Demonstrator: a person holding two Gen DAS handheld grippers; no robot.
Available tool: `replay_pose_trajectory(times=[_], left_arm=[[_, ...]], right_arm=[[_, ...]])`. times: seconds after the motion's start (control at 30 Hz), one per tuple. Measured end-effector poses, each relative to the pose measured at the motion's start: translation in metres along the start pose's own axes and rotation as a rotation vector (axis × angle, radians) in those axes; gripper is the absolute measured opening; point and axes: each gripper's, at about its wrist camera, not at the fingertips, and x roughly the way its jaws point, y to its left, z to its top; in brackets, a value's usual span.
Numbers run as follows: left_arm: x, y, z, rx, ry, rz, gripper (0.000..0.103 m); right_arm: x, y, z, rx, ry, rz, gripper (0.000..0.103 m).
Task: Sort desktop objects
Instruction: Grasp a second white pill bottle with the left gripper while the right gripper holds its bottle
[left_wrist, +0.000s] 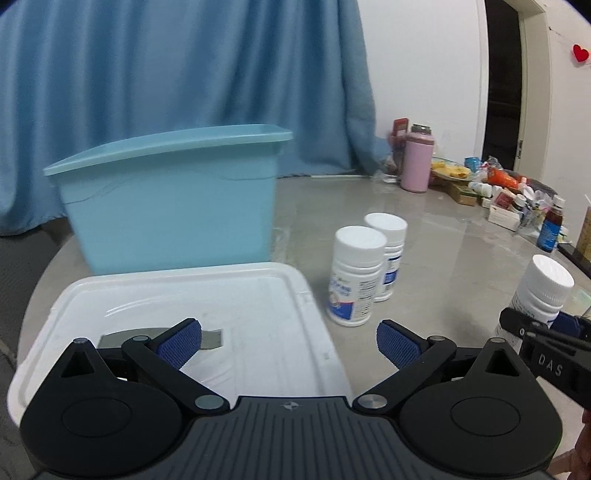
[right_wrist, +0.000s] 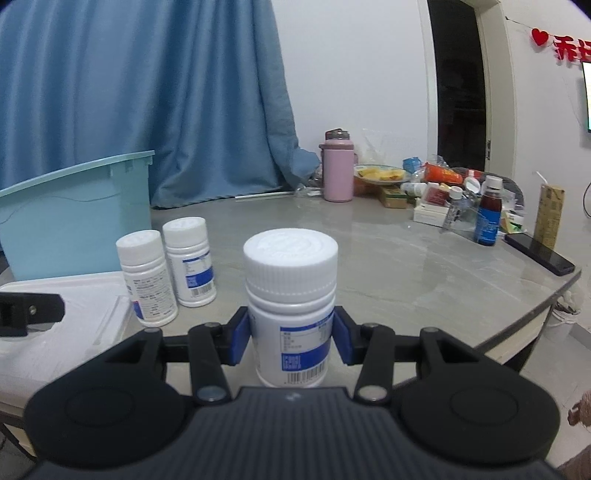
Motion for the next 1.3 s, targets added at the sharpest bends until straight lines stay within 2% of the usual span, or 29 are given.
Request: replay_pose_trajectory(times=[0.3,1.3], left_arm=[[0.023,-0.021,0.004,0.038,0.002,-0.038,0.101],[0.141,-0.052,0.028,0.078,0.068,-0.071,0.101]], right_arm=[[0.001,-0.007,0.002,0.014,-0.002,-0.008,0.047],[0.04,-0.016,0.018,0.025,0.019,-0.044,0.047]])
